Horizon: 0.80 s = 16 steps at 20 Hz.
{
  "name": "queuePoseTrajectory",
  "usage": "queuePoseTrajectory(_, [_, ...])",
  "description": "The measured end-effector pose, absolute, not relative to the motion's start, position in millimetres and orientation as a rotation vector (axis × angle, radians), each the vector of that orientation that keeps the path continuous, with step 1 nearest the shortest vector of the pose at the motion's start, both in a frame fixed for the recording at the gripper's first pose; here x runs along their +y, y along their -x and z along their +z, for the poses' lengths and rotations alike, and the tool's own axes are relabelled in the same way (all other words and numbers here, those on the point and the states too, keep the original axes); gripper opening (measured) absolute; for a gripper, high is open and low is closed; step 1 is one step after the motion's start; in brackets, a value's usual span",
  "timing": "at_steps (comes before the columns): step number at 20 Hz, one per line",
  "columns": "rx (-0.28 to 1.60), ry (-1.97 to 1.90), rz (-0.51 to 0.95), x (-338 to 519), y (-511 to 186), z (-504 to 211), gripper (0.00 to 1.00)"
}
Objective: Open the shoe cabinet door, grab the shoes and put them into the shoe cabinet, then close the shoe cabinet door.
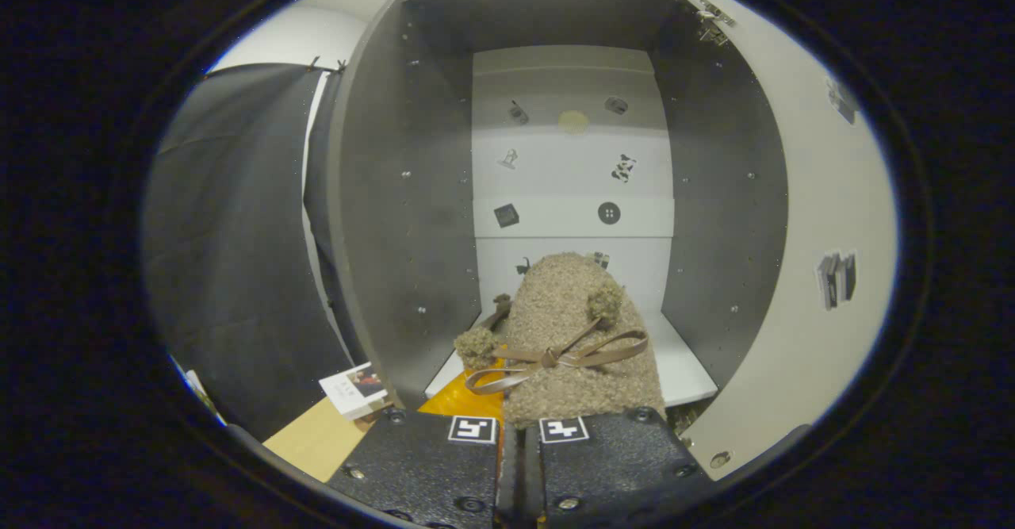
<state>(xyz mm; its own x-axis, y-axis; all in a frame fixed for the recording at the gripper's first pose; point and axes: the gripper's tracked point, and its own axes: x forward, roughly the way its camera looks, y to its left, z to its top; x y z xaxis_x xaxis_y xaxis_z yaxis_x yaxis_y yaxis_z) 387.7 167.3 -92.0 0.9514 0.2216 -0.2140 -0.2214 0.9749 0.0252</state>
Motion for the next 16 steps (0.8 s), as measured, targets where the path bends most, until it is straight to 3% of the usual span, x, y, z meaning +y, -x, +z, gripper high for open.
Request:
queuePoseTrajectory(8, [0.248, 0.003, 0.147, 148, -503, -101, 0.07])
queuePoseTrajectory(16, [0.383, -0.078, 0.134, 143, -570, -156, 0.07])
